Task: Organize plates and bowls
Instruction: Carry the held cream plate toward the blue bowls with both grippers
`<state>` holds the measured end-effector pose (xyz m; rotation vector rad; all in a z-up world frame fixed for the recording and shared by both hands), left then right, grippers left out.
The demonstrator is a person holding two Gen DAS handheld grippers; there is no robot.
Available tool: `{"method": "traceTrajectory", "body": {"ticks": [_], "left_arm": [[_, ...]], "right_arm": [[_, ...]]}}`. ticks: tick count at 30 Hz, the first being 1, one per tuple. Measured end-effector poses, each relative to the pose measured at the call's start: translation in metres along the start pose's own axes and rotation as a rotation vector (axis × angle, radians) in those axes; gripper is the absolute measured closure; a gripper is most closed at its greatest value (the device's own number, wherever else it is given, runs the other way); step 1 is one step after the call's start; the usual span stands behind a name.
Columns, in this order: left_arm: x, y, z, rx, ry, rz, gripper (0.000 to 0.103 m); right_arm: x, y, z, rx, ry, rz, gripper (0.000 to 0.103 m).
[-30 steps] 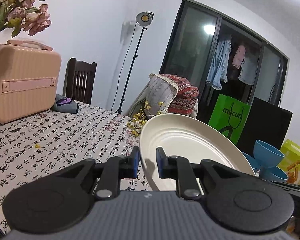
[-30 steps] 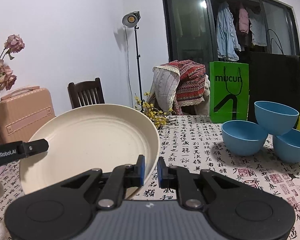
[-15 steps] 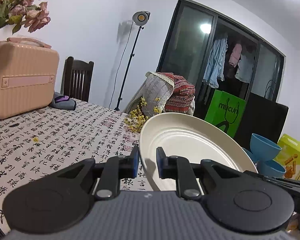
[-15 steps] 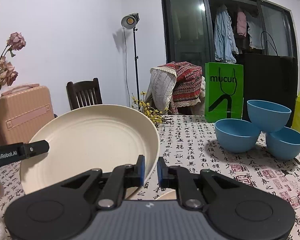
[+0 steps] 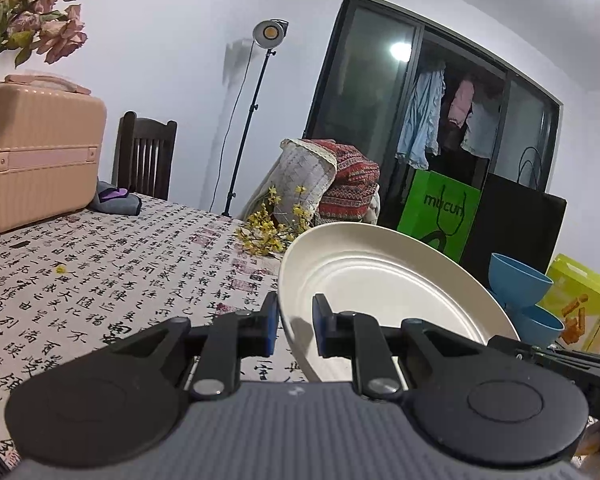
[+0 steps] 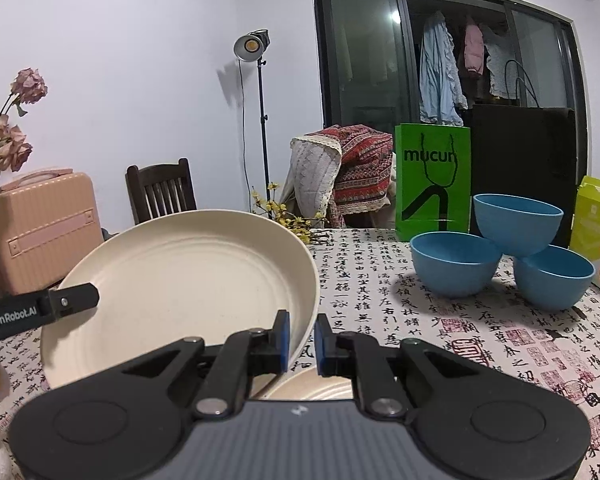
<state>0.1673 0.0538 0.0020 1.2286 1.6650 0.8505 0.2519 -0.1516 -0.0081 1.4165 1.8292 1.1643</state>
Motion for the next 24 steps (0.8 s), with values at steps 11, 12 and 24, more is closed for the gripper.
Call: {"method": "traceTrajectory", "body": {"ticks": [11, 12, 24], "left_arm": [[-0.021, -0.007, 0.002, 0.008, -0.008, 0.039, 0.085], [-0.023, -0.008, 0.002, 0.008, -0.009, 0.042, 0.085], [-0.045, -0.017, 0.007, 0.025, -0.023, 0.076, 0.085]], "right_arm": [[-0.020, -0.008, -0.009, -0.002, -0.013, 0.030, 0.091], [-0.022, -0.008, -0.009, -0.002, -0.014, 0.033, 0.091], [-0.044, -0.017, -0.016, -0.002, -0.030, 0.074, 0.091]]}}
Point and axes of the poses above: each gripper's, at about its wrist camera, not at the fingertips, and z roughly the way its jaws point, x to its left, y to its top, the point moved 1 cm from there along z, roughly the way its jaws point, and after that the axes turned 8 degrees about x, right-handed, at the moved point
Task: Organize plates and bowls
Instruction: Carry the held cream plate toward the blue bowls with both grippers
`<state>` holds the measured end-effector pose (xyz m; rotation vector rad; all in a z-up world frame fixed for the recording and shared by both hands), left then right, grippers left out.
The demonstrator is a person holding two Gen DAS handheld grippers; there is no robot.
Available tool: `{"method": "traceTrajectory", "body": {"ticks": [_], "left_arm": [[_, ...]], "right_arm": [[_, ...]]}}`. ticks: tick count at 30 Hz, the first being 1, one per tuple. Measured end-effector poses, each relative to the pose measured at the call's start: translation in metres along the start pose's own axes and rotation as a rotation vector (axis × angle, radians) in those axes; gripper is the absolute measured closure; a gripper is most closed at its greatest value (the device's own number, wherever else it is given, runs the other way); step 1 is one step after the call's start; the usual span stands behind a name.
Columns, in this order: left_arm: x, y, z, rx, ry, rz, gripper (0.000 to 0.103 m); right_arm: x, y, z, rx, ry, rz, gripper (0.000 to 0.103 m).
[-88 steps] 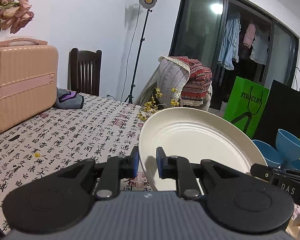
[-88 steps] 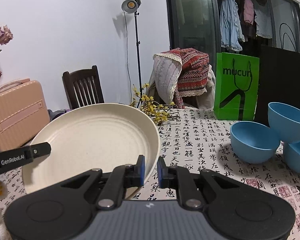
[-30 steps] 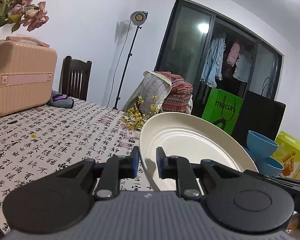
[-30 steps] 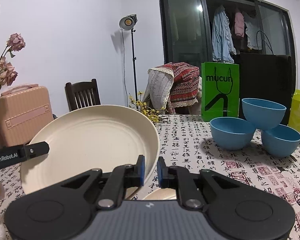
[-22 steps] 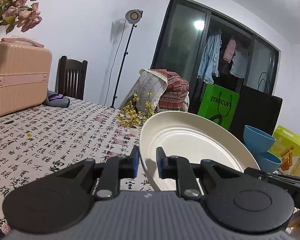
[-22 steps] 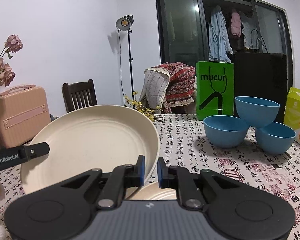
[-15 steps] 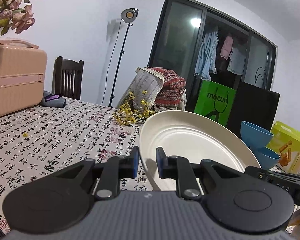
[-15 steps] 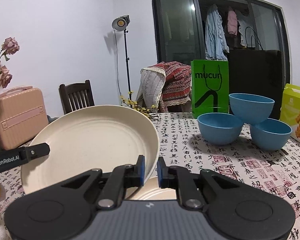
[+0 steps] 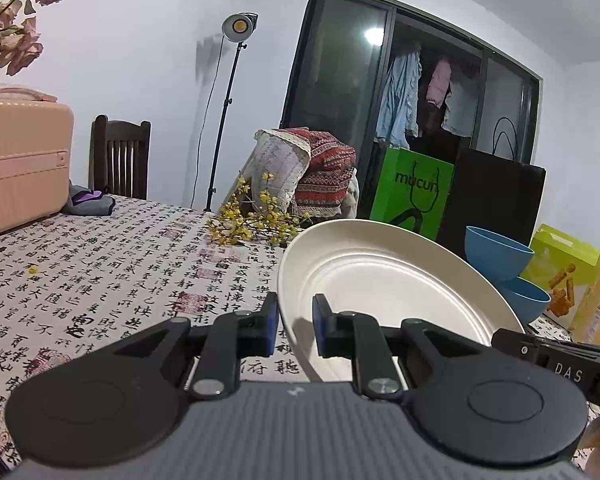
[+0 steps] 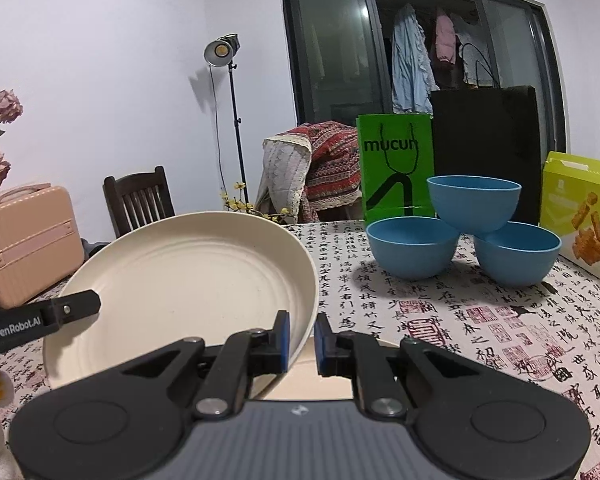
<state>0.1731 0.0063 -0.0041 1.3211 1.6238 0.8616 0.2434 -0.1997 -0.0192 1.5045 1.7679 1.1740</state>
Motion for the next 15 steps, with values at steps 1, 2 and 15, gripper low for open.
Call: {"method": "traceTrajectory", "body": {"ticks": [1, 2, 15], "left_arm": [[-0.002, -0.001, 0.000, 0.001, -0.001, 0.004, 0.085], [-0.003, -0.001, 0.001, 0.002, -0.001, 0.006, 0.085], [-0.022, -0.010, 0.006, 0.028, -0.022, 0.039, 0.085]], "right_arm": [[-0.001, -0.001, -0.001, 0.000, 0.000, 0.003, 0.091], [-0.003, -0.002, -0.002, 0.001, -0.002, 0.006, 0.091], [-0.025, -0.009, -0.009, 0.000, -0.023, 0.039, 0.091]]}}
Point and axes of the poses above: each gripper's, at about its wrist camera, not at the fingertips, and z roughly the way its jaws point, x to its left, y to its top, the point moved 1 cm from there along z, roughly the way its jaws point, and after that the axes turned 8 degrees about x, right-handed, at the moved point
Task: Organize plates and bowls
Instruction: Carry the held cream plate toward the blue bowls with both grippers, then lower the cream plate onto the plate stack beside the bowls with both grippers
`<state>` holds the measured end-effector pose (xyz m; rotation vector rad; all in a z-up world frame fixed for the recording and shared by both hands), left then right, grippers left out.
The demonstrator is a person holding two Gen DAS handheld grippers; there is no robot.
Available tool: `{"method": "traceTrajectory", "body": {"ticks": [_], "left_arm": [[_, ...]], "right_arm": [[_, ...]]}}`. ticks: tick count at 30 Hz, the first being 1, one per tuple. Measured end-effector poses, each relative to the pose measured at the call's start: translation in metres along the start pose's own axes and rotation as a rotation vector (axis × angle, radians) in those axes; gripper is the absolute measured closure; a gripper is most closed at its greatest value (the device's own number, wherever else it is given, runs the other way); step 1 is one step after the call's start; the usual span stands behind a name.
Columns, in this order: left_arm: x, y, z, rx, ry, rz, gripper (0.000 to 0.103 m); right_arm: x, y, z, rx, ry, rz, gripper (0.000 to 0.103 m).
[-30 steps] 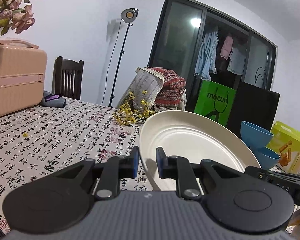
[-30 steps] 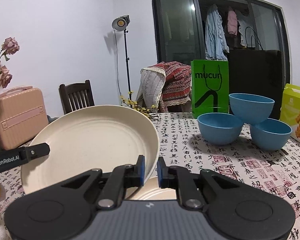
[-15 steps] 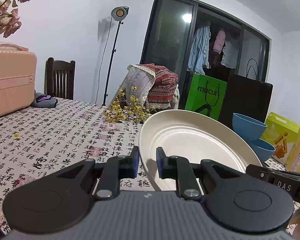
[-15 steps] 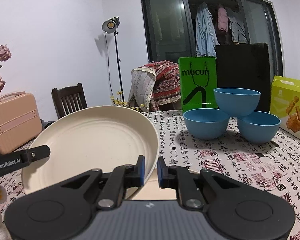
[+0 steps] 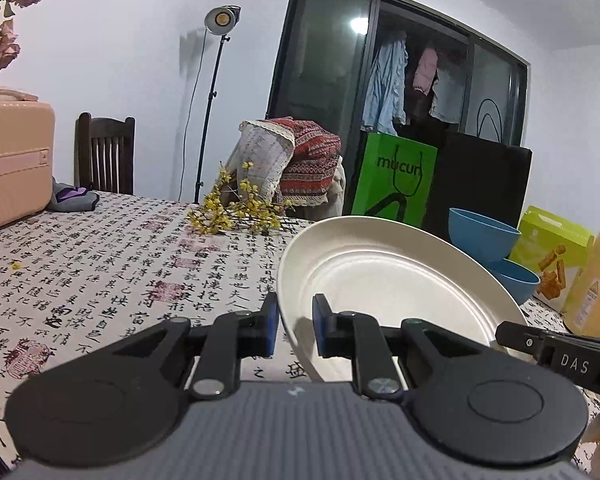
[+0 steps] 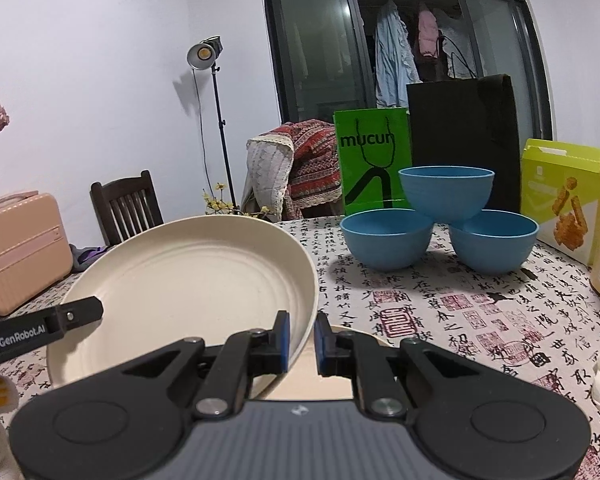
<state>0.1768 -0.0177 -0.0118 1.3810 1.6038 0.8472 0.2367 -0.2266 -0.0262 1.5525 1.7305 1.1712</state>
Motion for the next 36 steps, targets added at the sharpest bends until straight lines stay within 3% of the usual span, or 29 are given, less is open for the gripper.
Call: {"method": "traceTrajectory", "body": {"ticks": [36], "left_arm": [[-0.042, -0.033, 0.025, 0.094, -0.036, 0.106, 0.085]], "right_arm": [[-0.049, -0.032, -0.006, 0.040, -0.087, 0.073, 0.091]]}}
Point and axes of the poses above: each gripper's, at about its wrist camera, not at the fingertips, and z roughly the way its jaws point, x to its left, y to its top, the point moved 1 cm from there along z, roughly the way its jaws point, and after that the axes turned 8 degrees about x, right-handed, at the moved point
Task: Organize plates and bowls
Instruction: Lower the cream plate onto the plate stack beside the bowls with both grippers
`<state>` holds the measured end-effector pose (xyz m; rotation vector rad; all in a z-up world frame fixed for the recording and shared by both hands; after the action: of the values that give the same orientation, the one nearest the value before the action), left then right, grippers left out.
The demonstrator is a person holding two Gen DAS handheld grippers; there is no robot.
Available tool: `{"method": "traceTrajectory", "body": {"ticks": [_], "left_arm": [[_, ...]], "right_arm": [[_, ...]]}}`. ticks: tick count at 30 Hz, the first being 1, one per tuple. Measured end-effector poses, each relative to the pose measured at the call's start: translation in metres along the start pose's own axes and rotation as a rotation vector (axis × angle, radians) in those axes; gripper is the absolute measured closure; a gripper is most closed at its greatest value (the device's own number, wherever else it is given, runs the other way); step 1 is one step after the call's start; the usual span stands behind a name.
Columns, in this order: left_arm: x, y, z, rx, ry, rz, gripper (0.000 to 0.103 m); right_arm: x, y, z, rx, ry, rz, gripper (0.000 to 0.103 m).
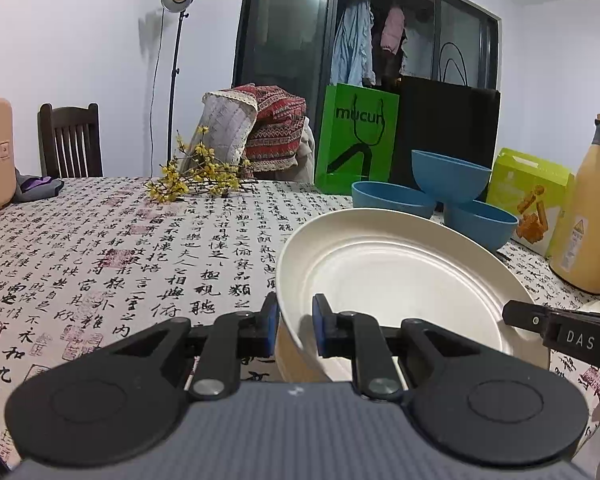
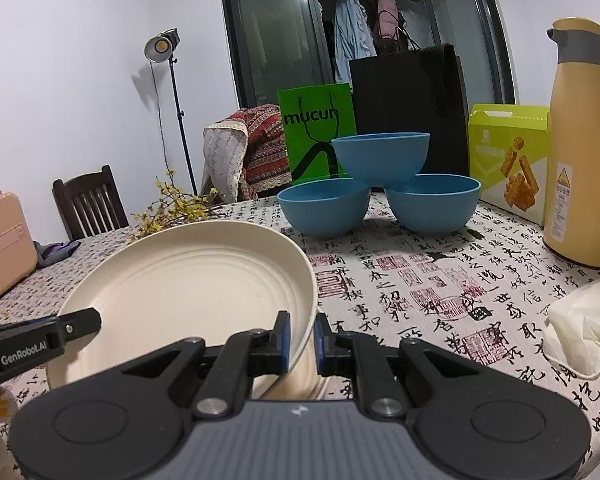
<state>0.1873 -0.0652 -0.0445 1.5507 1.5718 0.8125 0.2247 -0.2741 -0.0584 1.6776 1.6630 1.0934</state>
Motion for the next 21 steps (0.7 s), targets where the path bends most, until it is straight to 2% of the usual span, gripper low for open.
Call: {"method": "traceTrajectory", "body": {"ticks": [21], "left_arm": [[-0.018, -0.013, 0.016, -0.005, 0.084, 0.144, 0.083]], "right_arm": [[0.002, -0.007, 0.014, 0.005, -0.067, -0.044, 0.091]]}}
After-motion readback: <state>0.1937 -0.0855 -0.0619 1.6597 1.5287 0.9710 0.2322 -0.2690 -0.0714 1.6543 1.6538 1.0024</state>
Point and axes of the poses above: each gripper's, at about its wrist camera, not at the fingertips, and z roughly the way its jaws point, x to its left, y to its top, the point moved 1 cm from there along z, roughly the way its jaws point, and after that the axes turned 8 degrees about x, right-handed, at the moved point
